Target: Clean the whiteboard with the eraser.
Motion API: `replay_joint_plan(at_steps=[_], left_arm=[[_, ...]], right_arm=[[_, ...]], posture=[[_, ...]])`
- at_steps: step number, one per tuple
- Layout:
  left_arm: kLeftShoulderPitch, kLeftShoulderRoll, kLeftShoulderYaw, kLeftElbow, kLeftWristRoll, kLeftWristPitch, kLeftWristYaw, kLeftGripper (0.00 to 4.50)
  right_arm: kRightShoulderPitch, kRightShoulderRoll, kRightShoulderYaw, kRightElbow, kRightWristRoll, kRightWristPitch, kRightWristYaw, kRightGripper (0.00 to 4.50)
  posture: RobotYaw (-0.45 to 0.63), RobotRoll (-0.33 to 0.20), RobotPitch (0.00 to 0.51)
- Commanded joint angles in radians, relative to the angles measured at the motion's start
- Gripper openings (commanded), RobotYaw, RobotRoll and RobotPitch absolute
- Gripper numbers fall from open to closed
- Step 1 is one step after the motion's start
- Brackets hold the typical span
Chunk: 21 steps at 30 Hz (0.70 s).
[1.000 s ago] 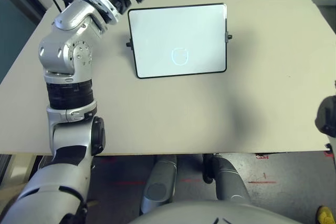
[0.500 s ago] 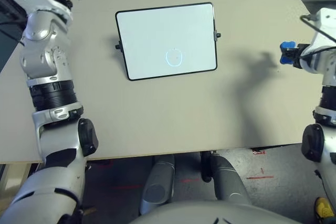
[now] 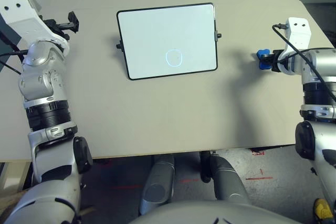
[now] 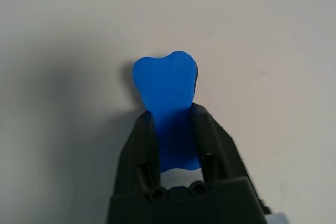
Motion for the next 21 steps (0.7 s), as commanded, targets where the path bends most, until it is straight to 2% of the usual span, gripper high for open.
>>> replay_joint_plan(at_steps=[1, 5, 7, 11, 13, 18, 21], left_arm=[[0.018, -0.009, -0.006, -0.018, -0.006, 0.024, -0.007, 4.50], [0.018, -0.014, -0.008, -0.016, -0.006, 0.033, -0.011, 4.50], [0.017, -0.016, -0.011, -0.016, -0.008, 0.040, -0.017, 4.50], [0.025, -0.007, -0.012, -0.026, -0.015, 0.057, -0.042, 4.50], [0.032, -0.005, -0.017, -0.027, -0.013, 0.061, -0.054, 4.50], [0.045, 0.007, -0.034, 0.037, 0.028, -0.020, -0.069, 4.50], [0.068, -0.002, -0.024, 0.067, 0.039, -0.070, -0.057, 4.50]], right_arm=[[0.032, 0.009, 0.003, -0.013, 0.046, 0.031, 0.032, 2.43], [0.036, -0.021, -0.052, -0.107, 0.105, 0.088, 0.067, 3.69], [0.015, -0.037, -0.133, -0.174, 0.160, 0.137, 0.077, 4.38], [-0.037, -0.083, -0.343, -0.240, 0.200, 0.035, -0.010, 4.45], [-0.016, -0.113, -0.410, -0.221, 0.186, -0.185, -0.051, 4.45], [0.153, -0.154, -0.468, -0.053, 0.118, -0.666, -0.137, 4.45], [0.248, -0.151, -0.491, 0.071, 0.118, -0.830, -0.180, 4.45]], posture=[[0.20, 0.000, 0.173], [0.19, 0.000, 0.177], [0.19, 0.000, 0.180], [0.19, 0.000, 0.184], [0.17, 0.000, 0.194], [0.15, 0.000, 0.201], [0.16, 0.000, 0.193]])
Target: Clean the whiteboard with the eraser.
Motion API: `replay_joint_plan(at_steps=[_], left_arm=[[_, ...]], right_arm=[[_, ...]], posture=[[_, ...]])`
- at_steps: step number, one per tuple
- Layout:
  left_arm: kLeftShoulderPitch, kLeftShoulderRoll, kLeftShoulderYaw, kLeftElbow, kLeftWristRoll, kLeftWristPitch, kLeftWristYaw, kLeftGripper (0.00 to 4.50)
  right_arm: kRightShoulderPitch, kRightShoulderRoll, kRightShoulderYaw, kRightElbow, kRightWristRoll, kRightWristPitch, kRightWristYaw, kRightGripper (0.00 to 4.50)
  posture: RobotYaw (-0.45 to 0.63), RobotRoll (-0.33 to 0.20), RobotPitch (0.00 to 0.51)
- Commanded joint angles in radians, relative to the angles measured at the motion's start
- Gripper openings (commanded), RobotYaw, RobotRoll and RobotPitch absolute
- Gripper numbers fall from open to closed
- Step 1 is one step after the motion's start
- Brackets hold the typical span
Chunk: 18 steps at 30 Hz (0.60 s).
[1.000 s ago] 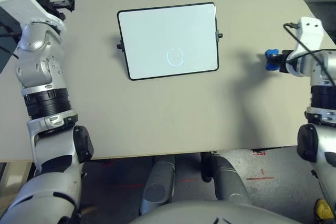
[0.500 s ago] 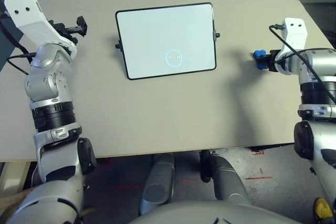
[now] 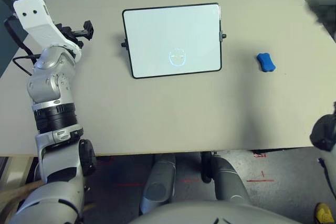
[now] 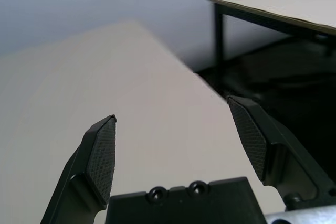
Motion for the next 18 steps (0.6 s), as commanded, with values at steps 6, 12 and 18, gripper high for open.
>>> replay_joint_plan(at_steps=[6, 12, 18], left_arm=[[0.115, -0.026, 0.008, 0.023, 0.033, -0.118, 0.020, 4.50], [0.188, -0.075, 0.005, -0.008, 0.037, -0.150, 0.055, 4.50], [0.199, -0.099, 0.000, -0.020, 0.043, -0.163, 0.086, 4.50]], right_arm=[[0.154, -0.007, -0.038, 0.313, 0.002, -0.340, -0.091, 4.45], [0.171, -0.018, -0.021, 0.395, 0.028, -0.413, -0.075, 4.45], [0.172, -0.025, -0.007, 0.418, 0.046, -0.427, -0.064, 4.45]], posture=[[0.15, 0.000, 0.178], [0.15, 0.000, 0.169], [0.13, 0.000, 0.169]])
